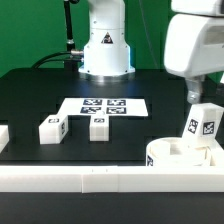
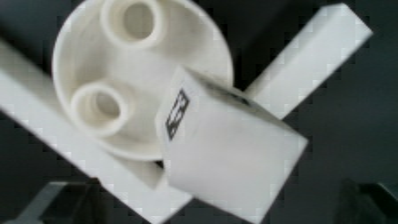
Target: Assemble stool
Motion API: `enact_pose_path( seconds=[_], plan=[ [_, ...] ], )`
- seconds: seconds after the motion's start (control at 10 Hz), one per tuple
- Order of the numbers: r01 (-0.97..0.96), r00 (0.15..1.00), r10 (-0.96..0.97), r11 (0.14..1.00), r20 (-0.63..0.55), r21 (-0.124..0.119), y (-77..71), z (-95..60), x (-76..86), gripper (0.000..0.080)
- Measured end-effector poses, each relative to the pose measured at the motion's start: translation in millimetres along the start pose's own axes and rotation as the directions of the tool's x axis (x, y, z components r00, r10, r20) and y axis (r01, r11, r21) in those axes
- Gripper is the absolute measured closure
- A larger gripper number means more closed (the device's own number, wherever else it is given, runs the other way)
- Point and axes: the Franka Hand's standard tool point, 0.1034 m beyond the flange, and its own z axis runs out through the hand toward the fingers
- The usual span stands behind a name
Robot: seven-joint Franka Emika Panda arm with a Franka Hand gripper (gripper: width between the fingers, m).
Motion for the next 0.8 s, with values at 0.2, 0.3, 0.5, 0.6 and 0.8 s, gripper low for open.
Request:
enact_pose_path(
  seconds=[0.2,0.3,0.5,0.6,0.8],
  plan=[
    [0.209,0.978,-0.209,0.978,0.002,-0.004,0.9,0.2,-0.3,0.0151],
    [0.288,0.958,-0.288,0.958,0.006,-0.005,2.3,0.6,-1.7,0.0151],
    [0.451,0.893,-0.45,0.893,0.017,-0.012,4.5,1.6,-3.2,0.0151],
    [0.534,0.846,-0.533,0.845,0.02,-0.029,4.1,3.7,-0.6,0.0151],
    [0.735,0.678,-0.733,0.678,0.05,-0.021,5.2,8.3,-3.3,0.0151]
  ],
)
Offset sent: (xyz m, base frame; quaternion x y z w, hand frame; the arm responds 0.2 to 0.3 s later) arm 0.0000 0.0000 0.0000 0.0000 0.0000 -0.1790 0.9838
